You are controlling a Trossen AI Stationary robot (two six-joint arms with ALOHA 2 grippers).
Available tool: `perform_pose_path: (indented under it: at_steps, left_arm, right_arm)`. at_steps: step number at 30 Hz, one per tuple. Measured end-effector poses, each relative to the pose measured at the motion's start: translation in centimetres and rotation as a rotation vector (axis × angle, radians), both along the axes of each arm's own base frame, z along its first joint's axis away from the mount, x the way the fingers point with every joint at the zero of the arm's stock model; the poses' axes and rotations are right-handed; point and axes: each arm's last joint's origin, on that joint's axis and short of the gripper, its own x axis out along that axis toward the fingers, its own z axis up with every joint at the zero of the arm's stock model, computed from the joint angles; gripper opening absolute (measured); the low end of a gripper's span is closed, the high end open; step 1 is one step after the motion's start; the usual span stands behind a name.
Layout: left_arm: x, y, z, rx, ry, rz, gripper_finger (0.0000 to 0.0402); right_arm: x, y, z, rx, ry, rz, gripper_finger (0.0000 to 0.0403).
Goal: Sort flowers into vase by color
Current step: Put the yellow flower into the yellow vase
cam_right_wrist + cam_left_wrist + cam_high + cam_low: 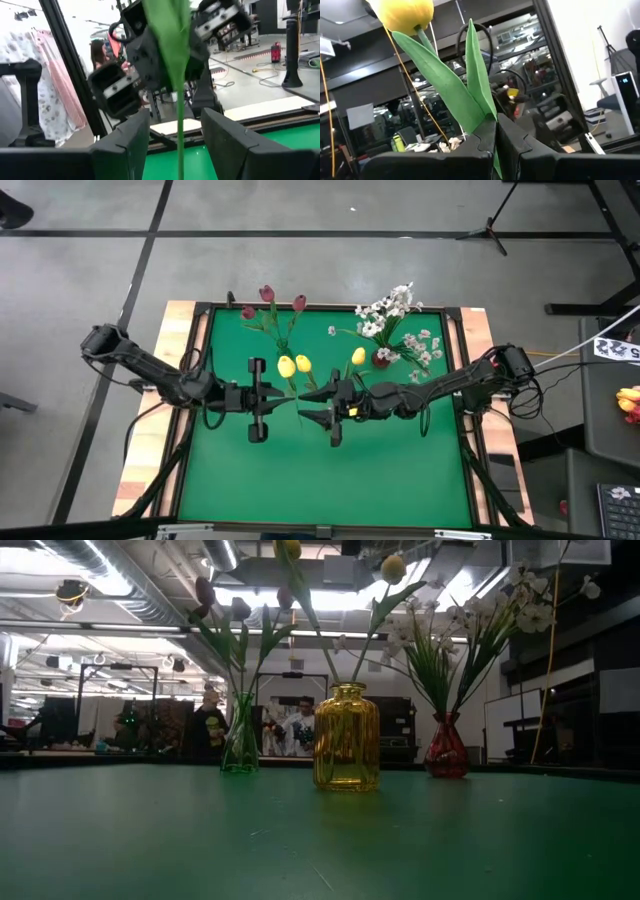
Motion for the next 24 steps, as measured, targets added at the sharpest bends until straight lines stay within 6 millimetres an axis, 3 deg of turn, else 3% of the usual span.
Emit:
perform_pose_path:
  at_steps: [12, 24]
  left_arm:
    - [0.2, 0.5, 0.0, -0.033, 0.003, 0.009, 0.0003]
    - [0.2, 0.5, 0.0, -0.03, 0.004, 0.011, 0.0003]
  right_arm:
    - [0.0, 0.2, -0.2, -0.055, 0.021, 0.046, 0.0179]
    - [0.7, -2.0, 0.5, -0.041, 0.006, -0.001, 0.0179]
